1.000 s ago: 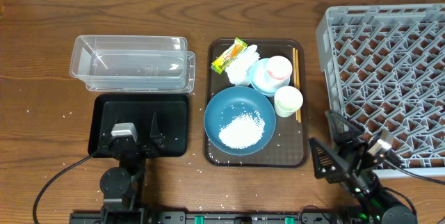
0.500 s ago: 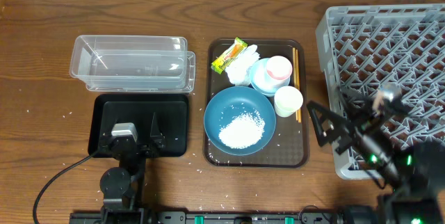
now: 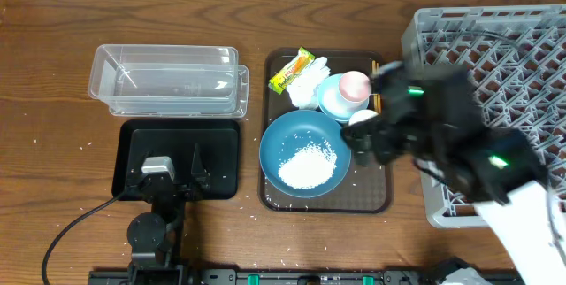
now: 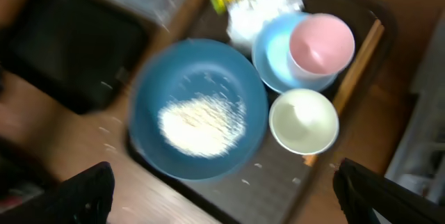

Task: Sort waste into correct bins and load items into the dishwasher rack
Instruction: 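Move the right gripper over the white cup on the brown tray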

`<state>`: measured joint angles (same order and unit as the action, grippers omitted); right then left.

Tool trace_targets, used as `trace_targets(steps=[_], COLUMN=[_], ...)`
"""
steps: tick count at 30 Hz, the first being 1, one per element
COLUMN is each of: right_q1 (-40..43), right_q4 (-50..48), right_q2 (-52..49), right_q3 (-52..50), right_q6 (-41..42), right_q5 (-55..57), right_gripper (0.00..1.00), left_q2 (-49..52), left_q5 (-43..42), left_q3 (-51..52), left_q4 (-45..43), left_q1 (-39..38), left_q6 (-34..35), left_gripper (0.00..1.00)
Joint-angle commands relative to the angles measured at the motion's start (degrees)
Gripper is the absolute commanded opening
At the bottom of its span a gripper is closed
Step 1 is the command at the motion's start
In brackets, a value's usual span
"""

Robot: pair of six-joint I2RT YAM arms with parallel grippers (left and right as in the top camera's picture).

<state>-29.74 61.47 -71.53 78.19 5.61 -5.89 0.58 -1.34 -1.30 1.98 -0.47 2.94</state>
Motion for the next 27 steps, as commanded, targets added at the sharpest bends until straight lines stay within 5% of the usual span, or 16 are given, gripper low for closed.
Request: trace_targets(steps=[1, 13, 16, 18, 21, 27], right_q1=[-4.3, -5.1, -4.9, -4.5, -3.7, -1.7], right_q4=[0.7, -0.6, -0.6, -0.4, -0.4, -0.7], right_q2=[-5.4, -17.1, -19.7, -21.5, -23.6, -27.2], right_q3=[1.5, 1.4, 1.4, 1.4, 1.4, 1.4], right_q6=[-0.1, -0.1, 0.7, 4.7, 9.1, 10.7], right_q5=[15.4, 11.0, 11.1, 12.7, 14.6, 14.4], right_gripper=[0.99, 0.98, 0.54, 0.63, 0.57, 0.62], left_q2=[-0.3, -0.3, -0.3, -0.3, -0.3, -0.3], left_q5=[0.7, 0.7, 0.7, 0.7, 0.7, 0.7], left_q3=[1.1, 1.1, 1.1, 1.1, 1.1, 1.1], left_q4=[2.1, 2.1, 2.1, 2.1, 2.1, 2.1], left_q1=[0.2, 0.2, 0.2, 0.2, 0.2, 0.2], left_q6=[-0.3, -0.3, -0.3, -0.3, -0.3, -0.3], left_gripper=[0.97, 0.97, 0.96, 0.97, 0.97, 0.96])
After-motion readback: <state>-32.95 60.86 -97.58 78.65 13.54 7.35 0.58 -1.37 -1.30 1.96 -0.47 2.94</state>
